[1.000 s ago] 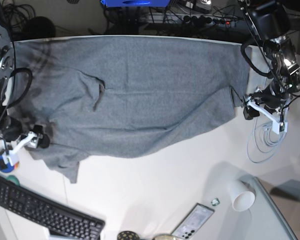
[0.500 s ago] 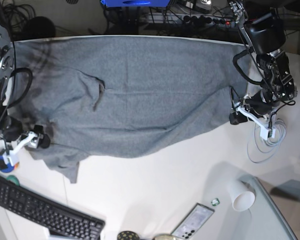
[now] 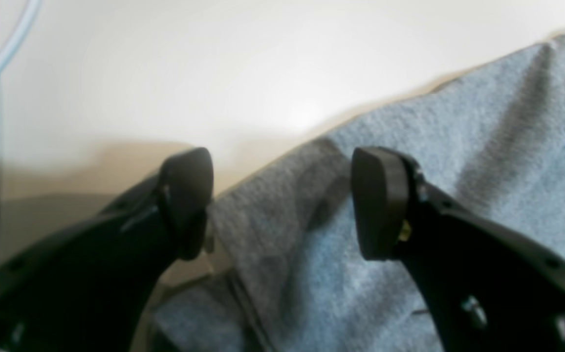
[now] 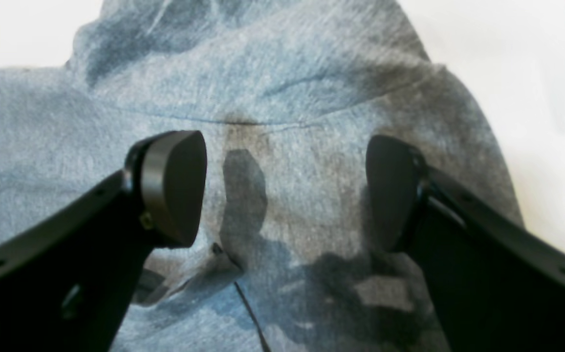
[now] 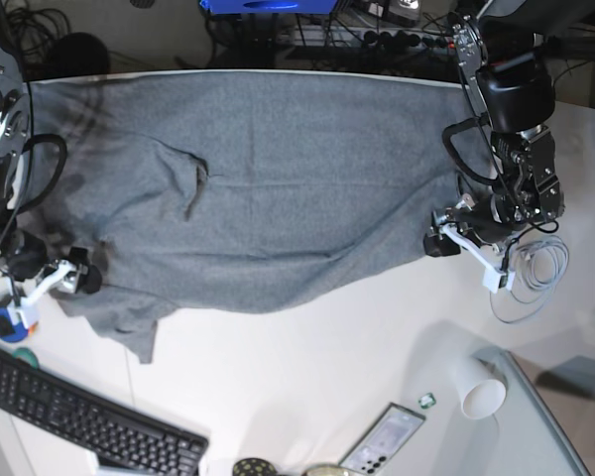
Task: Layout the t-shirt on the table in an organized manner, then fold the t-shirt properly
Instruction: 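Grasp the hem corners with both grippers, then pull the hem corners apart with both grippers to straighten the hem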
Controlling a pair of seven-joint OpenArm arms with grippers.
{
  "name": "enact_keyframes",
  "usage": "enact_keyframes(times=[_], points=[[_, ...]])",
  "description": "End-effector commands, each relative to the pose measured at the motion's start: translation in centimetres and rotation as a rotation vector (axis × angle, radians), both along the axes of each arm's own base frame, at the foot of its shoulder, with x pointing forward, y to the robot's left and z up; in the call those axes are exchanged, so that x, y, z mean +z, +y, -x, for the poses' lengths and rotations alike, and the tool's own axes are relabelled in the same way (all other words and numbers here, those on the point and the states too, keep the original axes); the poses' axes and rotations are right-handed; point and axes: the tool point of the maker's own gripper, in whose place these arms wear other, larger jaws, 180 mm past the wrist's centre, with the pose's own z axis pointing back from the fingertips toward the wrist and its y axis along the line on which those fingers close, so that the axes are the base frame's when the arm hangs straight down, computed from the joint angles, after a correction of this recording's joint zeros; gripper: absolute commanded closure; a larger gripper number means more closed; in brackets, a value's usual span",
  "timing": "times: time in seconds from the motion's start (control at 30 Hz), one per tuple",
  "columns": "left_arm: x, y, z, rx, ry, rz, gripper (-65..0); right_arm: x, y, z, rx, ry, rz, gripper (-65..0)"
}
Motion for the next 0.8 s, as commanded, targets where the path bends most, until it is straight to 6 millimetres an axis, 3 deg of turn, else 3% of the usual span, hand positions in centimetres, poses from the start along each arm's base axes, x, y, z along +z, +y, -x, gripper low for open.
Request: enact_keyframes(times=[0.0,0.1,0.33,0.47,0.63,0.7,0.77], points=[[1.4,0.2,-1.4,0.0,-0.049,0.002,-42.5,2.1,-1.2,-1.9,-0.017,-0.07,0.008,-47.6],[1.5,0.2,-1.5,0.001,-0.053,0.005,-38.3,2.2,-1.2,-1.9,-0.018,-0.071,0.008,-47.6],[2.0,0.1,-2.5,0.001,-0.066,0.008,-0.2,2.3,-1.2,-2.1,-0.023,-0.081,0.004,-47.6],[2.9,0.0,-3.6,0.0,-0.091,0.007,0.0,2.9,-1.5,-2.7,-0.044,-0.125,-0.001,-47.6],[5.8,0.6,-5.1,-0.012,-0.17,-0.031,0.0,4.1,-3.7,-3.2,-0.128,-0.175,-0.018,-47.9],[7.2,0.9,-5.5,-0.02,-0.211,-0.059,0.0,3.8,-5.6,-2.9,-0.185,-0.15,0.035,-48.2],[7.9,1.0,-5.6,-0.03,-0.217,-0.08,0.0,3.2,-6.1,-2.5,-0.195,-0.122,0.074,-48.3]])
